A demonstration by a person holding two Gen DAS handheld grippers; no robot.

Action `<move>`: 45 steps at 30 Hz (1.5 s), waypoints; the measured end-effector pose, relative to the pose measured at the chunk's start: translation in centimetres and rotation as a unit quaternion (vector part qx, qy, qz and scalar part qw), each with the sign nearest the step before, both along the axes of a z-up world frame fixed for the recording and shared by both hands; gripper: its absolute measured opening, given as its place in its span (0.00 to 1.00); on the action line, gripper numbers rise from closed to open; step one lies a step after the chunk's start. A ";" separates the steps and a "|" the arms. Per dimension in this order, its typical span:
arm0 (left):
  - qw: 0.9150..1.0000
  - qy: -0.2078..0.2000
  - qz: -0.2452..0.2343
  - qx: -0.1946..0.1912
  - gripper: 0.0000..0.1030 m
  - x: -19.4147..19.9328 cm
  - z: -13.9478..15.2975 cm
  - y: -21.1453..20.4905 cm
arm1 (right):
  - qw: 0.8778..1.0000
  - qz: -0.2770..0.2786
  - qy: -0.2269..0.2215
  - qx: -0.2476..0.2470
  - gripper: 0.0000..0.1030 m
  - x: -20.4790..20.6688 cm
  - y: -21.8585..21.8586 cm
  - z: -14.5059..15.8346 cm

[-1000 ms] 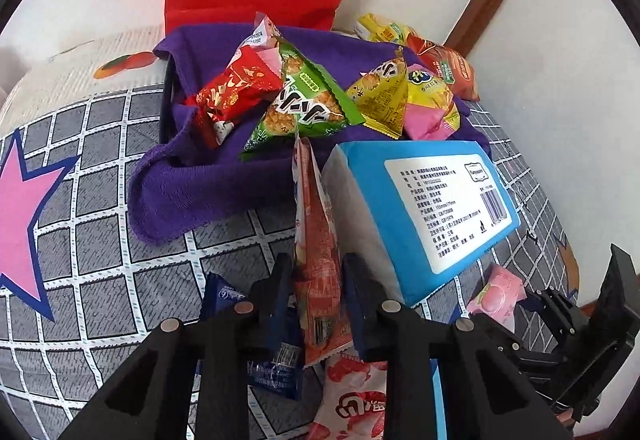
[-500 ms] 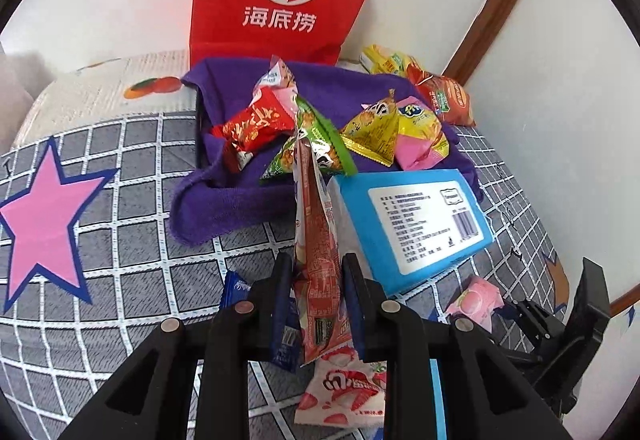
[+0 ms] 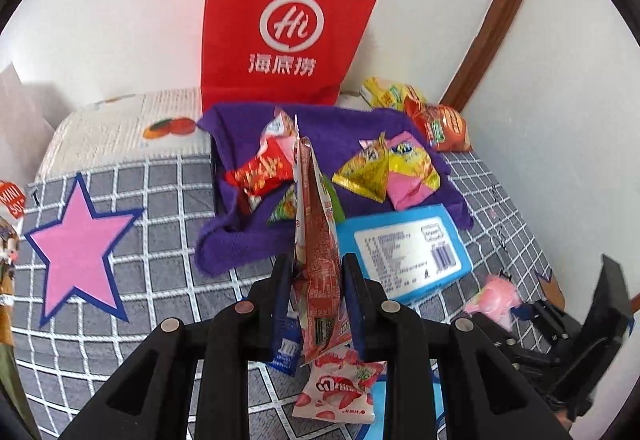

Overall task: Organize snacks
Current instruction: 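Carry both packets up and over the purple towel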

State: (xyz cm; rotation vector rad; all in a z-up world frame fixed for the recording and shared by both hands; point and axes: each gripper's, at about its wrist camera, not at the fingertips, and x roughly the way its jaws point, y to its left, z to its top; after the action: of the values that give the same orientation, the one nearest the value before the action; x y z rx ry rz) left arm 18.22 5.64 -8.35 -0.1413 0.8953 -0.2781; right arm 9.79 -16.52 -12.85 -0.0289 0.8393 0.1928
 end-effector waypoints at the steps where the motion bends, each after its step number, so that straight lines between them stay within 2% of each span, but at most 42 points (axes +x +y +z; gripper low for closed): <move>1: 1.000 -0.002 0.002 0.001 0.24 0.2 0.3 0.0 | 1.000 0.000 -0.005 -0.001 0.49 0.3 0.0 0.7; 7: 1.000 -0.003 0.013 -0.011 0.24 2.3 2.1 0.1 | 0.999 -0.014 -0.031 -0.007 0.49 3.8 -0.4 5.4; 13: 1.000 -0.017 0.022 -0.002 0.24 4.6 4.2 -0.1 | 0.998 -0.032 -0.047 -0.002 0.49 9.0 -1.0 9.4; 20: 0.999 -0.021 0.042 0.009 0.24 8.1 5.3 -0.3 | 0.999 -0.034 -0.040 0.016 0.49 15.1 -0.8 11.5; 28: 0.998 -0.012 0.055 0.000 0.24 11.9 5.1 -0.9 | 0.999 -0.030 -0.028 0.033 0.49 20.3 0.3 11.5; 33: 0.998 -0.004 0.057 -0.014 0.24 13.7 4.3 -1.3 | 0.998 -0.023 -0.023 0.047 0.49 22.4 0.6 10.4; 38: 0.998 0.005 0.066 -0.008 0.24 14.9 2.4 -1.3 | 0.999 -0.007 0.013 0.044 0.49 24.3 0.2 7.6; 41: 0.997 0.026 0.068 -0.001 0.24 16.0 1.1 -1.1 | 0.999 0.002 0.029 0.039 0.49 25.1 -0.3 6.6; 45: 0.997 0.043 0.064 -0.011 0.24 16.5 0.3 -0.7 | 0.997 0.006 0.064 0.042 0.49 25.7 -0.8 5.2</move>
State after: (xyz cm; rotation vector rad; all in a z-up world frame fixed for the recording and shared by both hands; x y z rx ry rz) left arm 34.68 4.89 -8.08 -0.2322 0.9641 -0.1641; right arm 35.50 -17.32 -7.62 0.0583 0.9580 0.2424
